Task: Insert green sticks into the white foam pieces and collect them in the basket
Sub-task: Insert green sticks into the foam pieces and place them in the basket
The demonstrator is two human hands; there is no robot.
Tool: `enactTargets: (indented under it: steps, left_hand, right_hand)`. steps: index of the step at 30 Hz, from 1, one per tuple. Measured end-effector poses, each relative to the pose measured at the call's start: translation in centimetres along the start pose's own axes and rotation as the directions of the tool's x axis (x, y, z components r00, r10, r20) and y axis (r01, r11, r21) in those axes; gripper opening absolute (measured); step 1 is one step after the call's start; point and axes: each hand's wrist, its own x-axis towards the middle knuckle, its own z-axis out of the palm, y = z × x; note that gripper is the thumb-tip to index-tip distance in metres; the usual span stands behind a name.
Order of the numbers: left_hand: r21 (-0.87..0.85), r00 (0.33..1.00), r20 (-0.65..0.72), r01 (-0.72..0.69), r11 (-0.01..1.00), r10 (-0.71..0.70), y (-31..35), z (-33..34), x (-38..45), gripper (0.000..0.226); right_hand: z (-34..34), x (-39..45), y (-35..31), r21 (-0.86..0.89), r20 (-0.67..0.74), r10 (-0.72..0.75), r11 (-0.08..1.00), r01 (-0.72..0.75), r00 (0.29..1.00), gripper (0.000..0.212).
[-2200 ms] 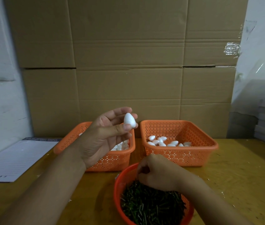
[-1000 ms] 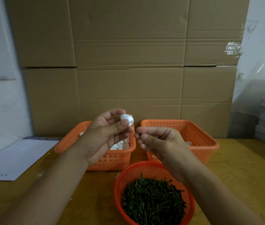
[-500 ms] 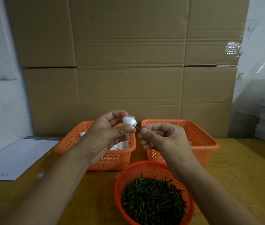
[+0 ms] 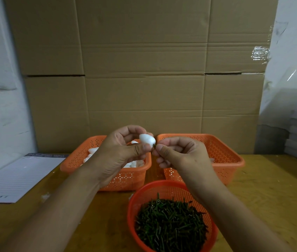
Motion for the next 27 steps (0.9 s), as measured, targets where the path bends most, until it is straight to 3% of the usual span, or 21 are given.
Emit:
enactTargets:
  steps: [14,27]
  left_hand:
    - [0.082,0.998,0.053,-0.03,0.996,0.026,-0.12,0.06,-0.14,0.03]
    - [0.05,0.998,-0.028,-0.05,0.998,0.051,0.03,-0.08,-0.06,0.037]
  right_hand:
    - [0.15,0.14,0.13,0.03,-0.002,0.025,0.999,-0.025,1.0,0.013]
    - [-0.3,0.2,0.38,-0.028,0.032,0.087,0.996,-0.086,0.996,0.012]
